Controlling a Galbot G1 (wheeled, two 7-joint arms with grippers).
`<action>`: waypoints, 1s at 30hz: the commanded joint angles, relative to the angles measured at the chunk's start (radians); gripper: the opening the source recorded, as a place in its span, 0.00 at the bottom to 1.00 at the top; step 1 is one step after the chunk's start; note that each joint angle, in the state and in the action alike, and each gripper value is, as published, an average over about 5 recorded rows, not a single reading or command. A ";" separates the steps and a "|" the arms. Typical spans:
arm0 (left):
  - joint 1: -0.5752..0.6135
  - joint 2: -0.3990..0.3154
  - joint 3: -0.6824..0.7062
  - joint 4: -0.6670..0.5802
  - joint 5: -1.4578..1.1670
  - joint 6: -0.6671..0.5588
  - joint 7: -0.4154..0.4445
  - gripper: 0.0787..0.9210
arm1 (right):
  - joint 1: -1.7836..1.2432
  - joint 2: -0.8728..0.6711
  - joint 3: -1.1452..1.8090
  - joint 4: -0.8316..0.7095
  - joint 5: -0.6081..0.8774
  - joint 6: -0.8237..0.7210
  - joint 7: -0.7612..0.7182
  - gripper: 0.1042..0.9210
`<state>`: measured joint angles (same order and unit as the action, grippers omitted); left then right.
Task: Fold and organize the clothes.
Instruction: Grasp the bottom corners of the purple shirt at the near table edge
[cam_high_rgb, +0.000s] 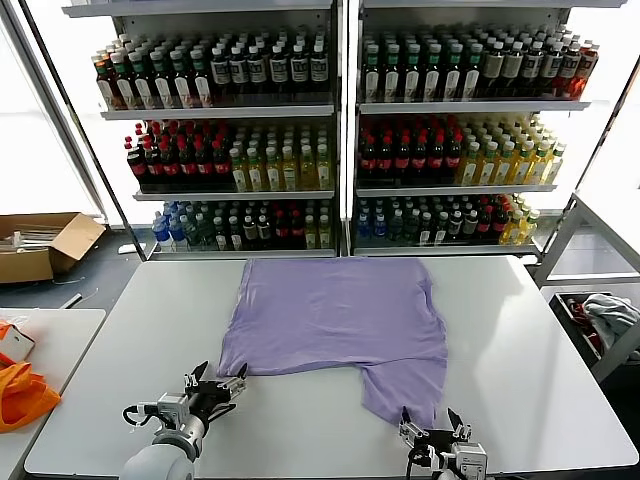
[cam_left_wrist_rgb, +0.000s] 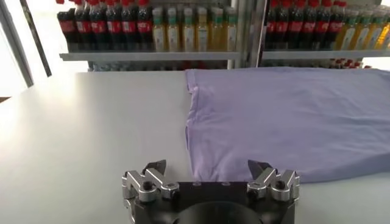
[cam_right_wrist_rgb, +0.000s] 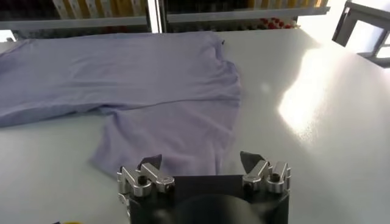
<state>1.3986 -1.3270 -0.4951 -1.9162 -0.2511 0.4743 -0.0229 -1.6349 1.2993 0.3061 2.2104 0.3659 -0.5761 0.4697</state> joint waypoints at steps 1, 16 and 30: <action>0.012 0.001 0.001 -0.006 0.010 0.002 0.001 0.88 | 0.004 0.001 -0.003 -0.002 0.000 -0.001 0.001 0.85; 0.043 -0.004 0.032 -0.019 0.102 -0.017 0.010 0.50 | -0.017 -0.007 -0.003 -0.012 0.020 0.004 -0.006 0.36; 0.035 -0.013 0.038 -0.011 0.119 -0.037 0.013 0.04 | -0.005 -0.010 0.001 -0.001 -0.004 0.020 -0.042 0.00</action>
<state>1.4294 -1.3438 -0.4579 -1.9266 -0.1394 0.4386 -0.0097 -1.6339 1.2864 0.3128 2.2106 0.3618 -0.5502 0.4227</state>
